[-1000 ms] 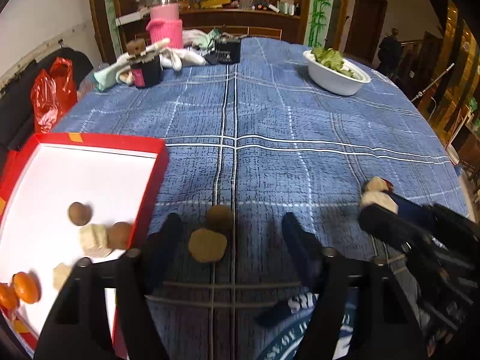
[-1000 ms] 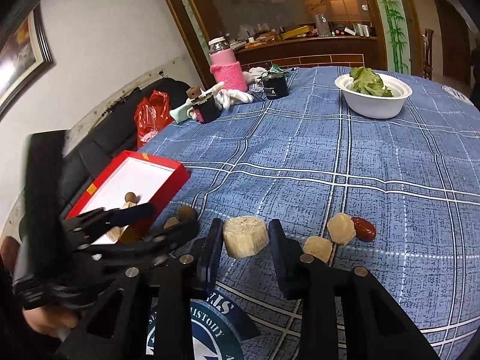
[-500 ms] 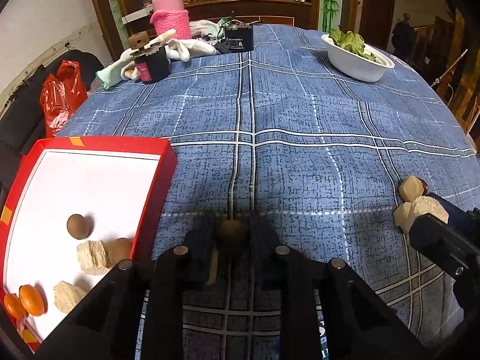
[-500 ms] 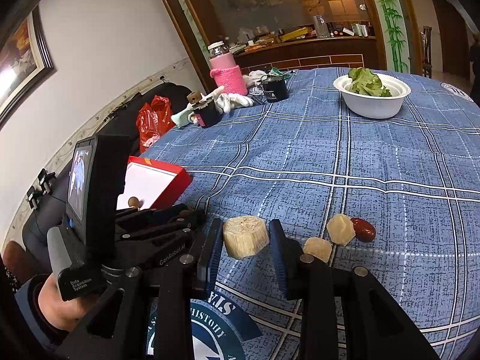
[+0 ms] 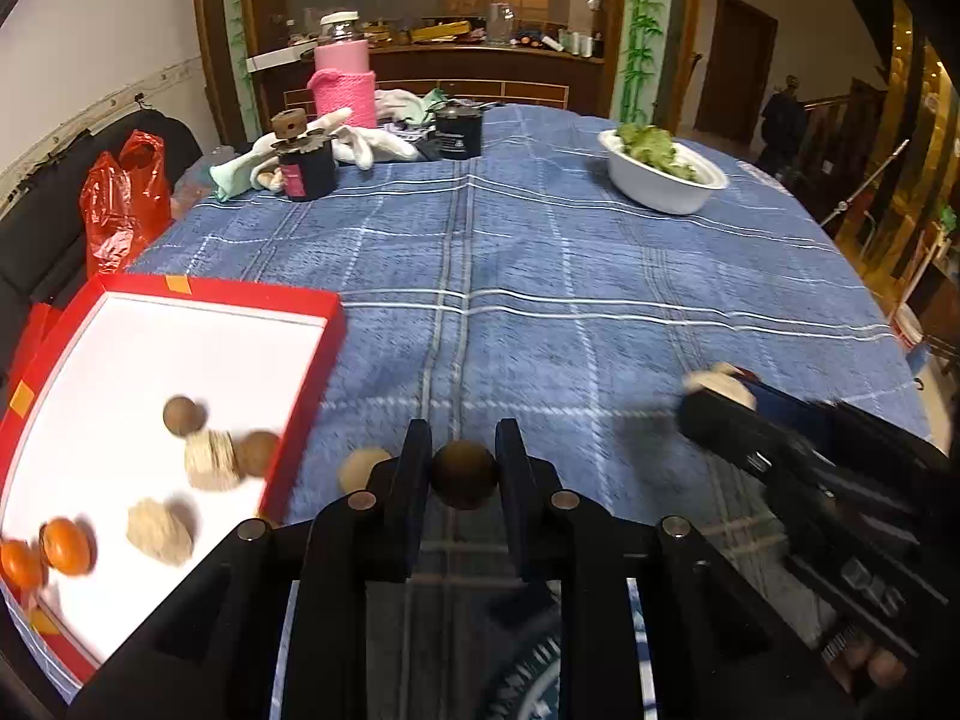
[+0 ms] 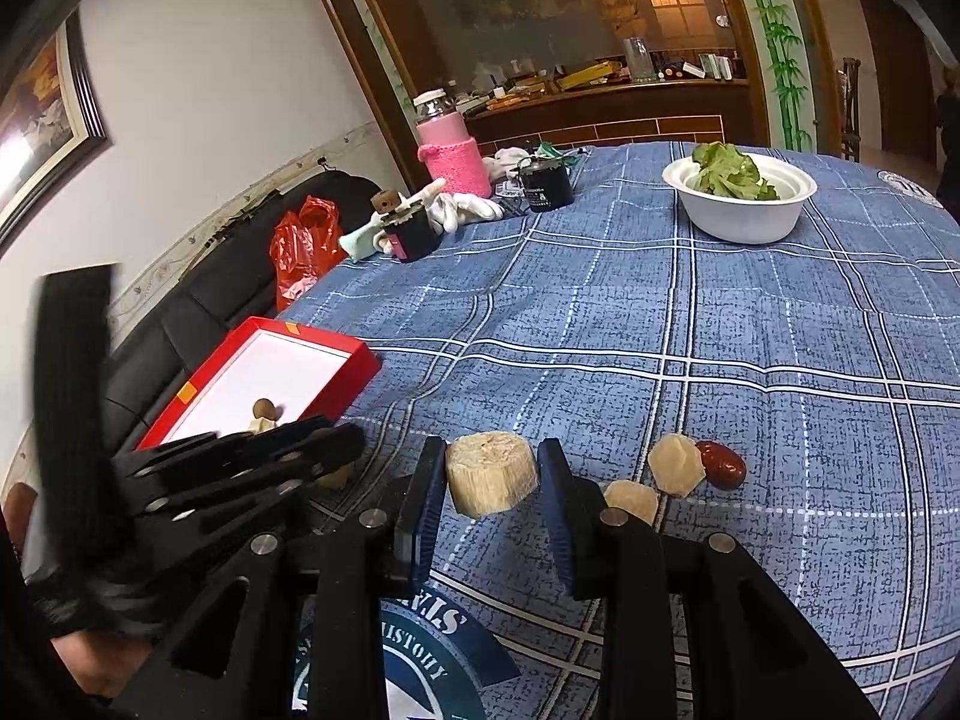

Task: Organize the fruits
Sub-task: 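Carry the brown fruit and white cube over the red box with both tools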

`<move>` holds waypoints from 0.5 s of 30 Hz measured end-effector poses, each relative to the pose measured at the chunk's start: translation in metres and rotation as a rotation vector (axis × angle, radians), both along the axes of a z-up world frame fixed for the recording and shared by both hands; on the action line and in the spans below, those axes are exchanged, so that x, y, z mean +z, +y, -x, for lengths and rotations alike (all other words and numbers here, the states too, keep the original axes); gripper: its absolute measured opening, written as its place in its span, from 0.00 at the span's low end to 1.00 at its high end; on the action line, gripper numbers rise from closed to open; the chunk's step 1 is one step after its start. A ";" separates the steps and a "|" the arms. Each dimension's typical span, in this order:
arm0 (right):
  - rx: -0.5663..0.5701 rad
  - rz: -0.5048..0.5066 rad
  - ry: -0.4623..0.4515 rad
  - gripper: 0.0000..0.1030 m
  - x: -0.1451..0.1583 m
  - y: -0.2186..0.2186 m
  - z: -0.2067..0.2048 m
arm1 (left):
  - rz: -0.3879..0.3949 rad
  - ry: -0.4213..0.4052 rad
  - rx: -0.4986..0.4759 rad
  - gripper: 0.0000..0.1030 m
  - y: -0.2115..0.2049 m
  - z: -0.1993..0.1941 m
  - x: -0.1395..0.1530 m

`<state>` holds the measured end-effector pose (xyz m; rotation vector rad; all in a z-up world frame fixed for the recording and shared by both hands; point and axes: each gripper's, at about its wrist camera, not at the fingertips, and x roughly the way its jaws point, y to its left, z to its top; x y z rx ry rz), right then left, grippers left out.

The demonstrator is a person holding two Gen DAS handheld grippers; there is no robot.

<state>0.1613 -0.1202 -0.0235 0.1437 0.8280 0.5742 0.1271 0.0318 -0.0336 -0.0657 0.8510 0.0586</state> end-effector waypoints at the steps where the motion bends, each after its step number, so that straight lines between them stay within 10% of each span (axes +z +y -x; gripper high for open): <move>1: -0.002 0.003 0.001 0.31 -0.001 0.000 0.000 | 0.009 -0.003 -0.003 0.19 -0.002 0.005 0.001; 15: -0.068 0.065 -0.016 0.31 0.010 -0.012 0.038 | 0.042 -0.018 -0.030 0.19 -0.011 0.043 -0.002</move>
